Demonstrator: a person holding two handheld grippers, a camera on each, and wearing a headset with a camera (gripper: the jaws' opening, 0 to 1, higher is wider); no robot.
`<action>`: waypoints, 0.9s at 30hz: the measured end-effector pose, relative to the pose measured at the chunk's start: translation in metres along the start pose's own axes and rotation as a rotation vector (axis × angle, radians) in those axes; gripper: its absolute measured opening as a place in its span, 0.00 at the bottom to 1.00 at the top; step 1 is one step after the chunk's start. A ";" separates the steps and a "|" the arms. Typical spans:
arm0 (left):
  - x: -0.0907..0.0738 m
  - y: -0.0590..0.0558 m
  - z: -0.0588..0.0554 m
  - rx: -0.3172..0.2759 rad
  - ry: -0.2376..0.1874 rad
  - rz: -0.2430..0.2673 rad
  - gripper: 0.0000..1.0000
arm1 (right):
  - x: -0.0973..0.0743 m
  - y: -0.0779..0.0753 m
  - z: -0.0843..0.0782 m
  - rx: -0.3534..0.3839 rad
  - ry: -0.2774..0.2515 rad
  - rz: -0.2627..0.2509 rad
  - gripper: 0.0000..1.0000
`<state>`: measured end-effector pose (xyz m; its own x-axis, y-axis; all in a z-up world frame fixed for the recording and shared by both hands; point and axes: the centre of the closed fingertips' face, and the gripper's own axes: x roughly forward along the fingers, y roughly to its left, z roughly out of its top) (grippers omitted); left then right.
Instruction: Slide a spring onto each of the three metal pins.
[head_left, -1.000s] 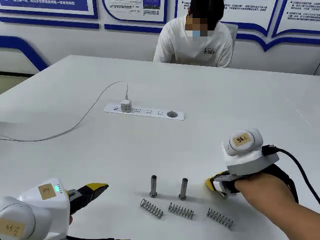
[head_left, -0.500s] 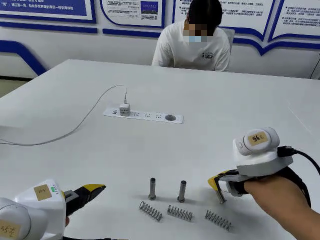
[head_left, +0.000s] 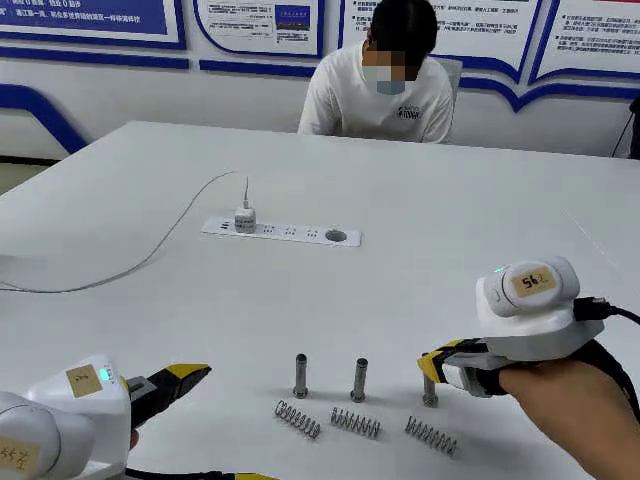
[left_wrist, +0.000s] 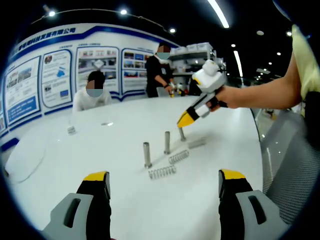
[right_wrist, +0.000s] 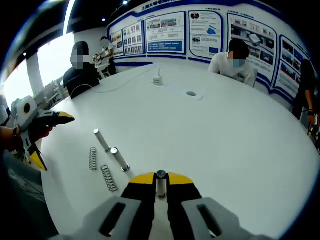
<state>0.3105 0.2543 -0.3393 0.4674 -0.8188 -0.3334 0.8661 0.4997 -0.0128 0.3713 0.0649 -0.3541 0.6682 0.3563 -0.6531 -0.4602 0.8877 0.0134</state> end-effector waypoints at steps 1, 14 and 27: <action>0.000 0.000 0.000 0.000 0.000 0.000 0.91 | 0.001 -0.001 -0.001 -0.001 0.001 0.000 0.09; 0.000 -0.002 0.001 0.002 -0.001 0.001 0.91 | -0.007 0.002 -0.009 -0.027 0.011 0.005 0.09; 0.001 -0.003 0.005 0.014 -0.001 -0.004 0.91 | -0.007 0.003 -0.008 -0.051 0.003 0.016 0.11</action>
<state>0.3091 0.2501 -0.3348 0.4637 -0.8212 -0.3326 0.8705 0.4921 -0.0014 0.3610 0.0624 -0.3552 0.6590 0.3691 -0.6554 -0.4997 0.8661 -0.0146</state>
